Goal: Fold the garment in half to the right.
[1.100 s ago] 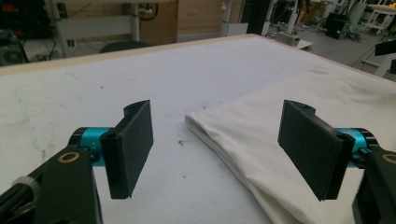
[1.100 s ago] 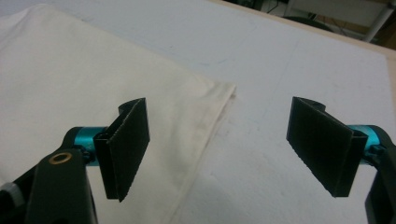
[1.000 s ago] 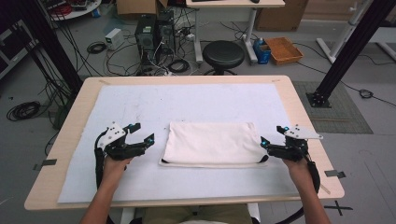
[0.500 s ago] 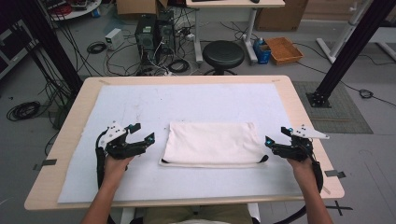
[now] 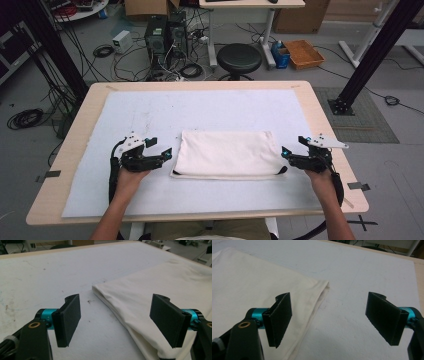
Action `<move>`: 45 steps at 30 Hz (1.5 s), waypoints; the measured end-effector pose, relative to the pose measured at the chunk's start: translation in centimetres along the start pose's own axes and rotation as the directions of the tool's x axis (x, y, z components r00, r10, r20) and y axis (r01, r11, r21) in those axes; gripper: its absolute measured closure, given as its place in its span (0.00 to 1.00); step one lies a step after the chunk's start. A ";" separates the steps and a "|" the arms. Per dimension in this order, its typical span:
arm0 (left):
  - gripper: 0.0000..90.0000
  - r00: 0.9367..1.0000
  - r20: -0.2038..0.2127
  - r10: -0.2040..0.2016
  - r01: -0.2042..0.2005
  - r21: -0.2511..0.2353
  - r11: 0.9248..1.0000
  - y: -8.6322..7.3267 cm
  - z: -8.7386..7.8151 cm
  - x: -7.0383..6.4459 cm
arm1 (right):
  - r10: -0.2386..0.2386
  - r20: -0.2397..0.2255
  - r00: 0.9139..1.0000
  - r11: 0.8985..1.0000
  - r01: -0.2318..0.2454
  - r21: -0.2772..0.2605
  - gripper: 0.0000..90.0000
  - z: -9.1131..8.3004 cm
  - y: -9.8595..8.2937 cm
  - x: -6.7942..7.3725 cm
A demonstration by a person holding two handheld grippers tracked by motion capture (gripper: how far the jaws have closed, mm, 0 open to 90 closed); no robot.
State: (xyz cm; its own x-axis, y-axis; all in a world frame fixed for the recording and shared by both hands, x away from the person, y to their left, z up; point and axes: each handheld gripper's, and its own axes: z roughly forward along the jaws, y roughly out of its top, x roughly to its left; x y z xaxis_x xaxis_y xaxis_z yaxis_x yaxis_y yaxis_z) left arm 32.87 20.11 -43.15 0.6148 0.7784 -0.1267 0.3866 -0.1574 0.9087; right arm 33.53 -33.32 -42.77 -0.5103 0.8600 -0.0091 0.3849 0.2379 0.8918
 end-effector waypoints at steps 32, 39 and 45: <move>0.92 0.999 -0.043 -0.022 0.033 0.270 0.962 -2.0 1.8 -4.9 | -0.034 -0.134 0.990 0.998 0.039 0.039 0.23 1.7 1.4 2.7; 0.93 0.997 -0.023 -0.070 0.073 0.265 0.962 -2.4 1.2 -4.8 | -0.062 -0.232 0.971 0.994 0.081 0.072 0.23 4.1 4.4 5.7; 0.93 0.994 -0.016 -0.110 0.110 0.269 0.957 -2.4 1.1 -4.6 | -0.106 -0.292 0.950 0.979 0.151 0.134 0.23 9.0 8.4 9.3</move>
State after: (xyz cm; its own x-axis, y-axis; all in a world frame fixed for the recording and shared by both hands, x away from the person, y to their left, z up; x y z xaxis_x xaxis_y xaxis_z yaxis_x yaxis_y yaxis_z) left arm 29.85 16.24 -45.13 0.5579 0.8004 -0.2192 0.6222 -0.2287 0.7487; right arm 38.90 -19.27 -39.47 -0.7506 0.6602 0.0289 0.4033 0.4231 0.8114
